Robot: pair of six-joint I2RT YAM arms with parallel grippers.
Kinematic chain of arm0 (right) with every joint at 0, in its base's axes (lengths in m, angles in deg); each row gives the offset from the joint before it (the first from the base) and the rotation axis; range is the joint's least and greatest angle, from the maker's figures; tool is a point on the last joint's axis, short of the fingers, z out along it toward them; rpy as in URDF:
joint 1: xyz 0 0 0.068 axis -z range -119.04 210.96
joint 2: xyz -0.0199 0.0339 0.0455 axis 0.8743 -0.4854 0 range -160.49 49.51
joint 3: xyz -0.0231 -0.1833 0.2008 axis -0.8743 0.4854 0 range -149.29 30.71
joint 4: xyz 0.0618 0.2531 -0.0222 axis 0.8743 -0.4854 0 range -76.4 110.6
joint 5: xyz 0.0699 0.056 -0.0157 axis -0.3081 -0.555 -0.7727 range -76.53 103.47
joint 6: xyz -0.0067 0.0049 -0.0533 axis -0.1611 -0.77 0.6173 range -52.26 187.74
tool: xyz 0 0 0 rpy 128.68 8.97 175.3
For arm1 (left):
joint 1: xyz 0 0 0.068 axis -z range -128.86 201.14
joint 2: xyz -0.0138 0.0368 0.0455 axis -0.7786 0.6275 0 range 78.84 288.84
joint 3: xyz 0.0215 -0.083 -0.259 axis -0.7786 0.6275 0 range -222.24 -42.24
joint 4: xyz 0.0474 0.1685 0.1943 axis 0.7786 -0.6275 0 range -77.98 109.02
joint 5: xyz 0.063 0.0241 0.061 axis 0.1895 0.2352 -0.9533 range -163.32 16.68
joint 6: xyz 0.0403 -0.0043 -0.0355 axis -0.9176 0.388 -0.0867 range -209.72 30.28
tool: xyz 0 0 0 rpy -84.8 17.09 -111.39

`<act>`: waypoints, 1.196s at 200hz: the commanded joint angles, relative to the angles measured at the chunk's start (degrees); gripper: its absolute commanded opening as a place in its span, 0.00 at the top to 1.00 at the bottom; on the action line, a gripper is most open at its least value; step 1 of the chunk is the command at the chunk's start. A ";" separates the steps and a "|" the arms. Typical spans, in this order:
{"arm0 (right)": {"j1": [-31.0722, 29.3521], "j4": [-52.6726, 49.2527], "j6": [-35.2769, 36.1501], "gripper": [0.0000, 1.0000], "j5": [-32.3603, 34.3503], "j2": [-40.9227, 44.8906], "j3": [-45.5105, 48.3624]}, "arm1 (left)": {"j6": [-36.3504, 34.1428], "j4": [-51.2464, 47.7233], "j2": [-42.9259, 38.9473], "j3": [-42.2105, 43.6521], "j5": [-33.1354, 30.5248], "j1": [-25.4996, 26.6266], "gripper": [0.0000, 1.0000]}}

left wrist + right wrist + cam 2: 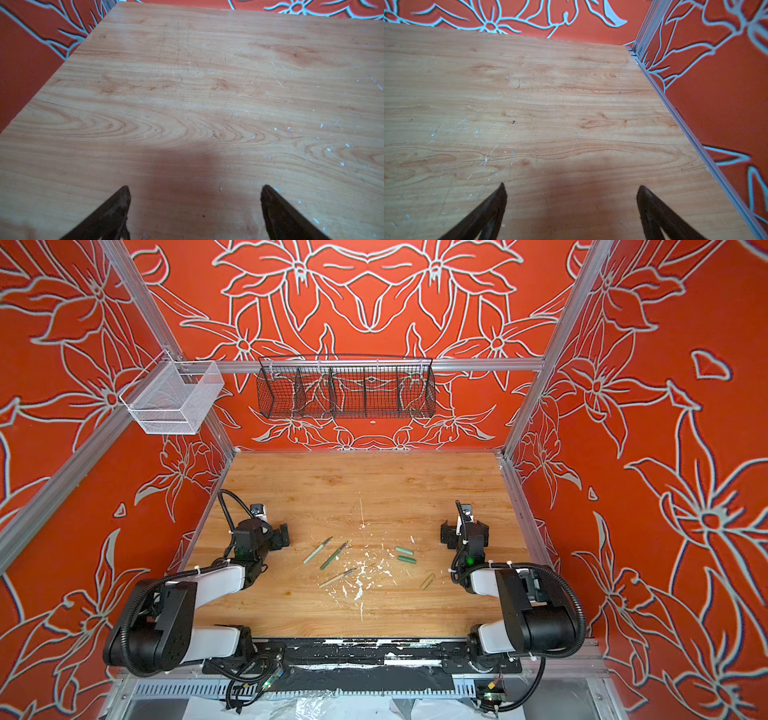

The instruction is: Insert the pens into the pen caps

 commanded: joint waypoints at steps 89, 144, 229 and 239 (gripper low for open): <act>0.65 -0.64 -0.14 0.03 -1.36 0.43 -1.55 | 0.11 1.00 -0.11 -0.89 0.43 -0.07 0.04; 0.59 -0.67 -0.19 0.03 -1.36 0.35 -1.55 | 0.11 0.79 -0.03 -1.07 0.53 -0.07 0.04; 0.60 -6.68 -0.70 0.03 0.62 4.43 -3.34 | 1.56 -10.08 -2.90 -6.30 -2.19 -0.08 0.03; 0.48 -17.24 -0.93 0.03 1.38 8.57 -7.47 | 2.15 -15.26 -4.20 -9.01 -2.94 -0.13 0.03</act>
